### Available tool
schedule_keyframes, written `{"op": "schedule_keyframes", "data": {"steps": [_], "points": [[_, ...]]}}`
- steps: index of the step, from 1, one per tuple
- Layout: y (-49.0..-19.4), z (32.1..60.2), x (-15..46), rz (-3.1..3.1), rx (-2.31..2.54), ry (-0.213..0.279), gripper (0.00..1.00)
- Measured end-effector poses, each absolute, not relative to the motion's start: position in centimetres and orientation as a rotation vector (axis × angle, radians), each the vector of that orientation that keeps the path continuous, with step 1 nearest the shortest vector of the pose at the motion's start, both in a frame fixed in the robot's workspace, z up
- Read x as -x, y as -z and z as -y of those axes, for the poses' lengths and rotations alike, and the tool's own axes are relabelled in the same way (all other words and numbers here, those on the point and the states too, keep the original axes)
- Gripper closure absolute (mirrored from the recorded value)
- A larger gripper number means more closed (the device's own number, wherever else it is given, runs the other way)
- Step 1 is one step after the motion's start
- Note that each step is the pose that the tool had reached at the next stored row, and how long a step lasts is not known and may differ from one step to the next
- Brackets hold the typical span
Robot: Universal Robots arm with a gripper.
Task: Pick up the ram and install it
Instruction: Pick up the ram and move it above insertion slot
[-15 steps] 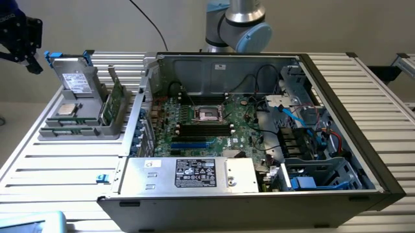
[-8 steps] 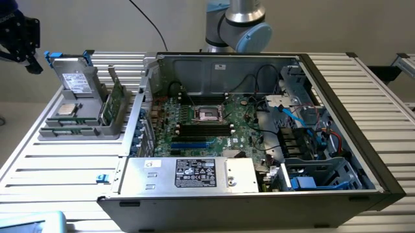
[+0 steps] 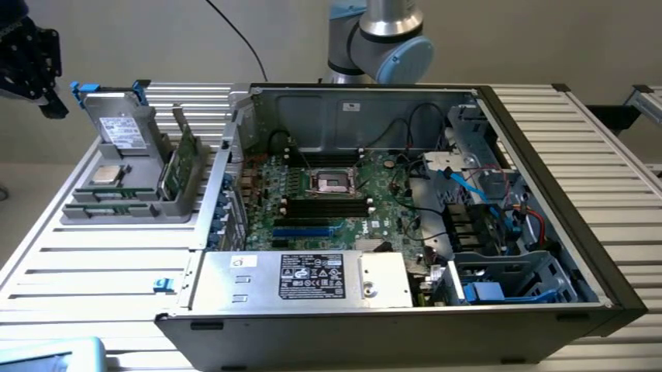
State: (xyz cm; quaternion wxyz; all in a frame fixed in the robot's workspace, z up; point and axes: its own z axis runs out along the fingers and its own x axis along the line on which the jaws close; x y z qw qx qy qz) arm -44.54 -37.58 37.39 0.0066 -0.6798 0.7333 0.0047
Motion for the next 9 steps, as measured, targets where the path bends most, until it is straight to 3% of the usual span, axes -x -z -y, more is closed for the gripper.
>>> {"op": "schedule_keyframes", "data": {"steps": [9], "points": [[-37.39, 37.57, 44.55, -2.286, 2.136, -0.014, 0.88]]}}
